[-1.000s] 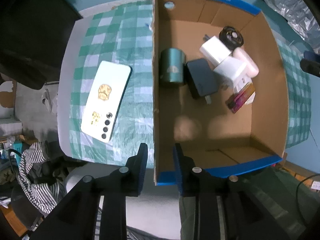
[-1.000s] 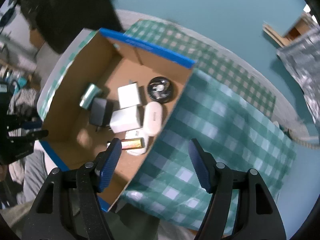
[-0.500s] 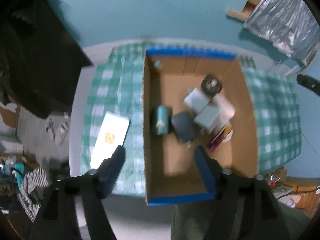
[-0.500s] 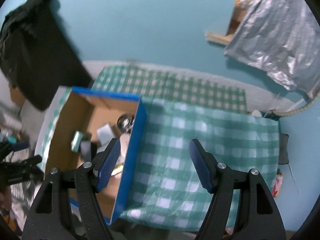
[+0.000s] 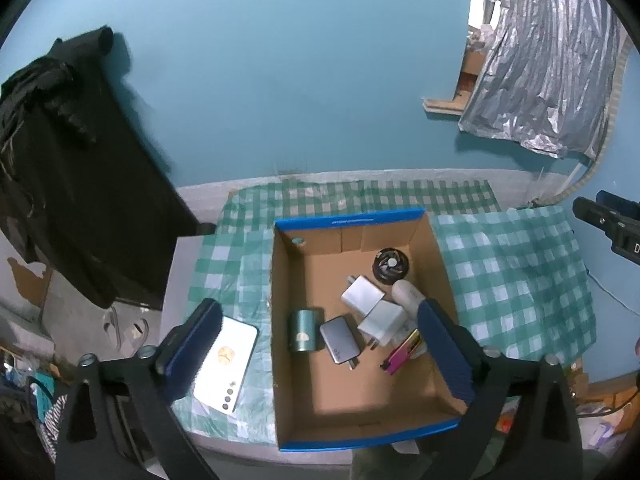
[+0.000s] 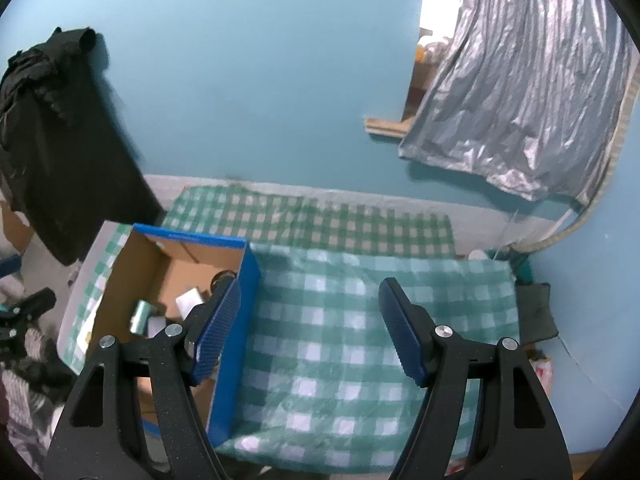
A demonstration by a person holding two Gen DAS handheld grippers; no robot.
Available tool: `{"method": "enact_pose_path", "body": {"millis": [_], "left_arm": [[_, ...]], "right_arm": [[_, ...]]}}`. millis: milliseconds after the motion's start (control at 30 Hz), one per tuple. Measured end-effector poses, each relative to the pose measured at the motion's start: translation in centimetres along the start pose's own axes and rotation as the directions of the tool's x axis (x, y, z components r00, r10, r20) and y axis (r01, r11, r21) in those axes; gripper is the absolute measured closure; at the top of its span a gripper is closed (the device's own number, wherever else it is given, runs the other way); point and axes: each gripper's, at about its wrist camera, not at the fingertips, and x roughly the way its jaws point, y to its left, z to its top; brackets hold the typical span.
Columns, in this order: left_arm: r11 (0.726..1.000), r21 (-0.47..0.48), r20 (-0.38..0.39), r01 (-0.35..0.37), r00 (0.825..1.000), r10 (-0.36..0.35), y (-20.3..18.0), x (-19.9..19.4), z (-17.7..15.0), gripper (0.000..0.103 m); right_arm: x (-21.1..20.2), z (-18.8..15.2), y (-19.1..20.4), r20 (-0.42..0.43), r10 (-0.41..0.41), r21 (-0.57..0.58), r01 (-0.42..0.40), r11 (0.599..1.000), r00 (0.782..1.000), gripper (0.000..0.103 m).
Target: Organize rigid objects
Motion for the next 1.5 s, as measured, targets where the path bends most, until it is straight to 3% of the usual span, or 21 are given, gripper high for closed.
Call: {"method": "enact_pose_path", "body": {"millis": [367, 700, 1500], "left_arm": [[0.997, -0.077, 0.037, 0.018, 0.999, -0.015, -0.3, -1.7, 0.0, 0.002], [0.997, -0.07, 0.036, -0.015, 0.999, 0.017, -1.3, -2.2, 0.3, 0.002], [0.997, -0.071, 0.031, -0.021, 0.999, 0.023, -1.6, -1.4, 1.2, 0.002]], "right_arm": [[-1.5, -0.2, -1.4, 0.055, 0.002, 0.037, -0.004, 0.999, 0.999, 0.032], [-1.7, 0.1, -1.3, 0.053, 0.014, 0.027, -0.015, 1.0, 0.998, 0.032], [-0.8, 0.9, -2.4, 0.043, 0.002, 0.039, -0.004, 0.999, 0.999, 0.032]]}}
